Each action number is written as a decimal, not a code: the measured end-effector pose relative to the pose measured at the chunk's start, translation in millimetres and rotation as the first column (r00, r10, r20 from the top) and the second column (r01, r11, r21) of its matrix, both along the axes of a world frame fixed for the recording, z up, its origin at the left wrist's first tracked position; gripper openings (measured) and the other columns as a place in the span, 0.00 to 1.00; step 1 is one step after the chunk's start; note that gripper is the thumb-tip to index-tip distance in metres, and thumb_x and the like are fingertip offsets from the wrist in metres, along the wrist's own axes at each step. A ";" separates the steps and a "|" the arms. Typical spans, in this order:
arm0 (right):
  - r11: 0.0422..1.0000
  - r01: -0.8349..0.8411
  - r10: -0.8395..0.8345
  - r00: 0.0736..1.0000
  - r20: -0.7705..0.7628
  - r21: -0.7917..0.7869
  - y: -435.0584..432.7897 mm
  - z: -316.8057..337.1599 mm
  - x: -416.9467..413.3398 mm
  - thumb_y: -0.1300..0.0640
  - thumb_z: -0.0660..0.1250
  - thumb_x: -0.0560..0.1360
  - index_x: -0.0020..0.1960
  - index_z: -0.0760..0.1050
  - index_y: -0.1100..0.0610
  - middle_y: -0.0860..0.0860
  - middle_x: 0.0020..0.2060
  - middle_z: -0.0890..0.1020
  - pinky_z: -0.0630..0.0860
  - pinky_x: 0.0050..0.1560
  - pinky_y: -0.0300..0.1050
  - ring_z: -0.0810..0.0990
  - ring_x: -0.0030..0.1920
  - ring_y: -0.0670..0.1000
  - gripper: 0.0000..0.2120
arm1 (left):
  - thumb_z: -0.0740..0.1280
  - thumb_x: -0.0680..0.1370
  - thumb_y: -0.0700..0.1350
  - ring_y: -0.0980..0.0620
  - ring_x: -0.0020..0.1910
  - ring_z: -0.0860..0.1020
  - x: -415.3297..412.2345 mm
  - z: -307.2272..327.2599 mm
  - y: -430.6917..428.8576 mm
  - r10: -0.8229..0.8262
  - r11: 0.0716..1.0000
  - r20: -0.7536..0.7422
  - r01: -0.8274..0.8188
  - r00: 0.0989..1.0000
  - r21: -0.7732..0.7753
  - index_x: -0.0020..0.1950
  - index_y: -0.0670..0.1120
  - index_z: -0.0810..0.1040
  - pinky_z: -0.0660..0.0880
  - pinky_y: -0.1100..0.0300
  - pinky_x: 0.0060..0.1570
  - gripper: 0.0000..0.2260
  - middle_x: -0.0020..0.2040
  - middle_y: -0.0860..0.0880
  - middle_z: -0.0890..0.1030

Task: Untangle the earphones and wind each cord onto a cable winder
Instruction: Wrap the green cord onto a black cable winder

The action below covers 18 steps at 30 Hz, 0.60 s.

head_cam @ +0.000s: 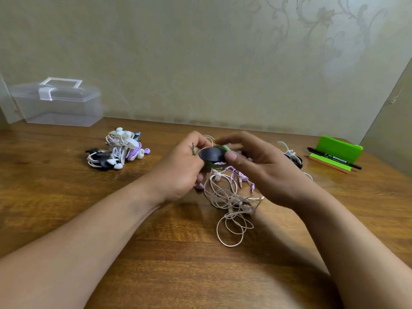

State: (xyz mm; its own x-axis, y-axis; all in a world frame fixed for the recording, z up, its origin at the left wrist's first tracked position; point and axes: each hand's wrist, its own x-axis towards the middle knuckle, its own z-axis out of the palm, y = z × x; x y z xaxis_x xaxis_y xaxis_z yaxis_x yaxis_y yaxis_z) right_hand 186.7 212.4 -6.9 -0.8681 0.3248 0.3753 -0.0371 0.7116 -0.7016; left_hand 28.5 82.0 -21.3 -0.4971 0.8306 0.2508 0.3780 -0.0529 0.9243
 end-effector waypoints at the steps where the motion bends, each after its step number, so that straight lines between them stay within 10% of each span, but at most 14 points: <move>1: 0.997 0.048 -0.050 0.998 -0.039 -0.062 -0.9 0.0 -1.5 0.45 0.68 0.80 0.68 0.75 0.44 0.48 0.54 0.85 0.81 0.57 0.51 0.84 0.56 0.48 0.17 | 0.56 0.84 0.33 0.52 0.28 0.69 0.1 -0.1 0.9 0.005 1.000 0.015 -0.005 1.000 0.018 0.57 0.45 0.73 0.77 0.50 0.36 0.10 0.33 0.45 0.71; 4: 0.884 0.141 -0.210 0.972 -0.109 -0.446 -5.6 -2.3 -9.9 0.45 0.76 0.72 0.71 0.72 0.50 0.54 0.58 0.85 0.83 0.52 0.47 0.86 0.54 0.51 0.31 | 0.59 0.85 0.38 0.50 0.30 0.70 0.3 -2.6 2.6 0.026 0.996 0.051 -0.031 0.998 0.084 0.55 0.49 0.73 0.77 0.48 0.35 0.07 0.29 0.49 0.72; 9: 0.393 -0.074 -0.099 0.988 -0.122 -0.916 -17.9 -7.8 -22.7 0.47 0.74 0.74 0.64 0.80 0.60 0.57 0.57 0.86 0.84 0.54 0.46 0.86 0.56 0.54 0.23 | 0.61 0.86 0.44 0.50 0.30 0.72 7.0 -6.4 5.3 0.098 0.975 -0.004 -0.095 0.995 0.199 0.53 0.52 0.71 0.73 0.51 0.30 0.04 0.32 0.49 0.74; 18: 0.574 -0.008 -0.201 0.968 -0.151 -0.819 -17.8 -2.0 -24.1 0.51 0.64 0.84 0.57 0.80 0.59 0.59 0.47 0.87 0.79 0.56 0.51 0.85 0.50 0.57 0.12 | 0.55 0.85 0.58 0.61 0.40 0.81 8.4 0.5 -2.0 -0.017 0.999 -0.166 0.025 0.986 0.047 0.56 0.57 0.74 0.77 0.68 0.35 0.10 0.45 0.55 0.83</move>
